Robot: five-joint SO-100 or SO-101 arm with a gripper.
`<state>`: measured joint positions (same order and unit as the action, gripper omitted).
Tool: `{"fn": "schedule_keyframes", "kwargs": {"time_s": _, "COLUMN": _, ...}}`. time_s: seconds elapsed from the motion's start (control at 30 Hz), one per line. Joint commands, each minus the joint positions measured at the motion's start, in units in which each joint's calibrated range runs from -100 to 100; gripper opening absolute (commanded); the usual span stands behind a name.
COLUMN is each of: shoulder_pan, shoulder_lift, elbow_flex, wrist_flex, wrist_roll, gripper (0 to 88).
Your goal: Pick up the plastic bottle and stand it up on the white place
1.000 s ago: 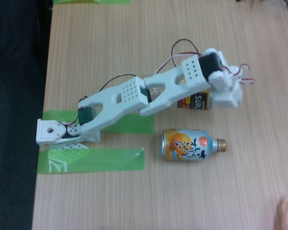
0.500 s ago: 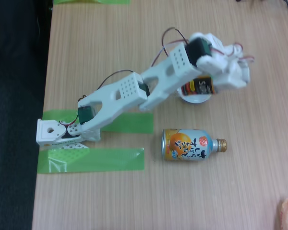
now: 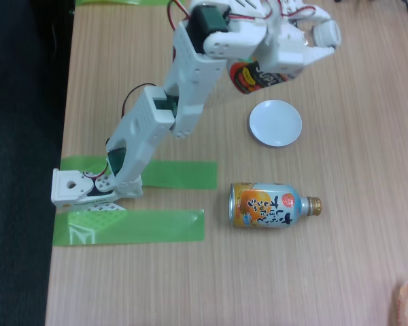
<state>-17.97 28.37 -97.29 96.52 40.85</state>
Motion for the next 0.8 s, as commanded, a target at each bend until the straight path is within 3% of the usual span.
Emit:
{"fn": "schedule_keyframes", "kwargs": {"time_s": 0.0, "shoulder_pan": 2.04, "shoulder_lift": -3.21, "elbow_flex": -1.99, "wrist_flex": 0.22, "wrist_roll": -0.10, "gripper": 7.1}}
{"fn": "schedule_keyframes", "kwargs": {"time_s": 0.5, "shoulder_pan": 8.34, "shoulder_lift": -6.15, "elbow_flex": -1.26, "wrist_flex": -0.04, "wrist_roll": 0.00, "gripper": 7.1}}
{"fn": "schedule_keyframes", "kwargs": {"time_s": 0.67, "shoulder_pan": 7.75, "shoulder_lift": -6.65, "elbow_flex": 9.15, "wrist_flex": -0.81, "wrist_roll": -0.05, "gripper": 7.1}}
{"fn": "schedule_keyframes", "kwargs": {"time_s": 0.77, "shoulder_pan": 6.12, "shoulder_lift": -6.65, "elbow_flex": 14.58, "wrist_flex": -7.68, "wrist_roll": -0.15, "gripper": 7.1}}
